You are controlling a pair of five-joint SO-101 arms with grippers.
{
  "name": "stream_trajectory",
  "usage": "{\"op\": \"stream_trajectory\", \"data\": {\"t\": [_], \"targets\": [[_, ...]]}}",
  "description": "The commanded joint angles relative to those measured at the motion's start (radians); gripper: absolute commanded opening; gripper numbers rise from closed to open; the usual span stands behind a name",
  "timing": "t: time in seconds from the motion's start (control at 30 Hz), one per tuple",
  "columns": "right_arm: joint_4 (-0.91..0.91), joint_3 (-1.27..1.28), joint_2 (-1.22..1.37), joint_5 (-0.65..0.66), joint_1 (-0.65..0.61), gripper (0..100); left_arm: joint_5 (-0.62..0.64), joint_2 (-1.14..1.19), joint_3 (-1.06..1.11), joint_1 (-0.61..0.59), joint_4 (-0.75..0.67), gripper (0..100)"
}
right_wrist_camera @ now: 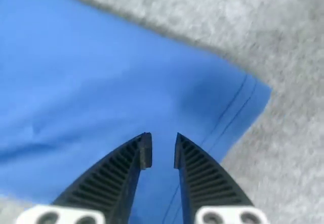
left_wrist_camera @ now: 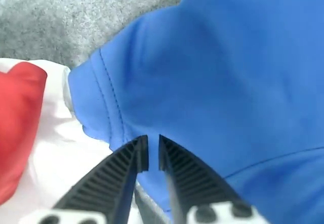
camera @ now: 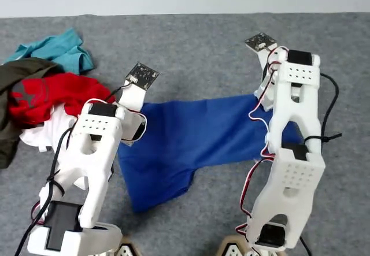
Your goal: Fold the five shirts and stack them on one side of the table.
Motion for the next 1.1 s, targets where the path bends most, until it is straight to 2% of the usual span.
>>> {"op": "stream_trajectory", "data": {"t": [0.0, 0.2, 0.27, 0.47, 0.63, 0.73, 0.9, 1.07], "targets": [[0.077, -0.052, -0.096, -0.011, -0.004, 9.4, 0.005, -0.041, -0.016, 0.002, 0.015, 4], [0.255, -0.044, -0.090, -0.011, -0.001, 9.1, 0.003, -0.040, -0.084, 0.000, 0.074, 4], [0.266, -0.020, -0.093, -0.012, 0.018, 9.0, 0.003, -0.040, -0.104, 0.003, 0.103, 4], [0.268, 0.051, -0.173, -0.011, 0.031, 9.0, -0.003, -0.037, -0.186, 0.021, 0.311, 4], [0.268, 0.149, -0.272, -0.008, 0.036, 9.0, -0.117, -0.040, -0.189, 0.155, 0.494, 4], [0.266, 0.239, -0.326, 0.021, 0.054, 9.0, -0.152, -0.040, -0.189, 0.230, 0.555, 4], [0.263, 0.362, -0.418, 0.029, 0.142, 9.0, -0.245, -0.040, -0.162, 0.302, 0.617, 5], [0.265, 0.450, -0.536, 0.106, 0.282, 9.0, -0.330, -0.041, -0.028, 0.311, 0.586, 11]]}}
